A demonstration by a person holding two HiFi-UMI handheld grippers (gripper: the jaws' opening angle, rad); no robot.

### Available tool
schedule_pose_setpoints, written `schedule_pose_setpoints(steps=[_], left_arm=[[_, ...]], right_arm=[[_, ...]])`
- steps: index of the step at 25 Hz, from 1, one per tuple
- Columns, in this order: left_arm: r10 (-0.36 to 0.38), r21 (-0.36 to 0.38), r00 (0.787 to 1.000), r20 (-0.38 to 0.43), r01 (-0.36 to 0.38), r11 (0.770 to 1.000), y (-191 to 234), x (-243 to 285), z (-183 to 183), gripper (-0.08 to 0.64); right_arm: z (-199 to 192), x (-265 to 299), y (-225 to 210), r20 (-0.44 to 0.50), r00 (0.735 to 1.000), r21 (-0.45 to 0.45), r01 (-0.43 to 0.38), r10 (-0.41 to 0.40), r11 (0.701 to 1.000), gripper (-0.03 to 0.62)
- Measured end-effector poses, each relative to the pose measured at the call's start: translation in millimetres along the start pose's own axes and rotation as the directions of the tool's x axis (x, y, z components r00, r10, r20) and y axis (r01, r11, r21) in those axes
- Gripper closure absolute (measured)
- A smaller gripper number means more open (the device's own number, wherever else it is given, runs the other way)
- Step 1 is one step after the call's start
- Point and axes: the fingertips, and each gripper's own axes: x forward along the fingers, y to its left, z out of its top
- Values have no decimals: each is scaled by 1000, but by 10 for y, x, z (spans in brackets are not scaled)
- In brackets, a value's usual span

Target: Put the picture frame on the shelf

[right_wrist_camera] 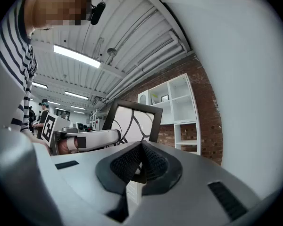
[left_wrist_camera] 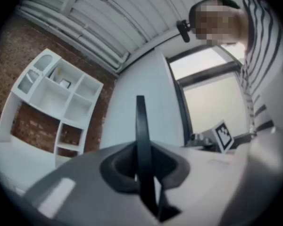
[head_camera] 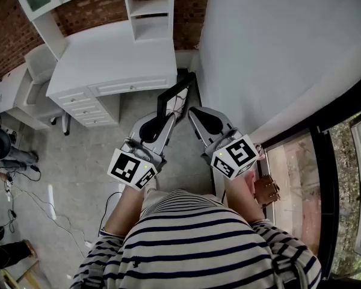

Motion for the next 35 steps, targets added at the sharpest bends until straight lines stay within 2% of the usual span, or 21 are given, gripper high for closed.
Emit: schedule_pose_setpoints(steps=[14,18,21,35], left_arm=[[10,-13,1000,5,-10,1000,34,27,-55,521],[10,-17,1000,4,-10,1000,32,36,-73,522],[12,-19,1000,2,-12,1000,50,56,-82,520],[25,-32,1000,-6,-25,999,338,102,-115,520]], right_arm=[[-22,-12,-66,5,1000,12,7,-7,1000,586],[-27,-9,-57,24,999,44,-22,21,999,584],[-18,3,-107,42,999,57,-9,7,998,584],[-77,295,-206,21,1000,65,-19,17,998,583]])
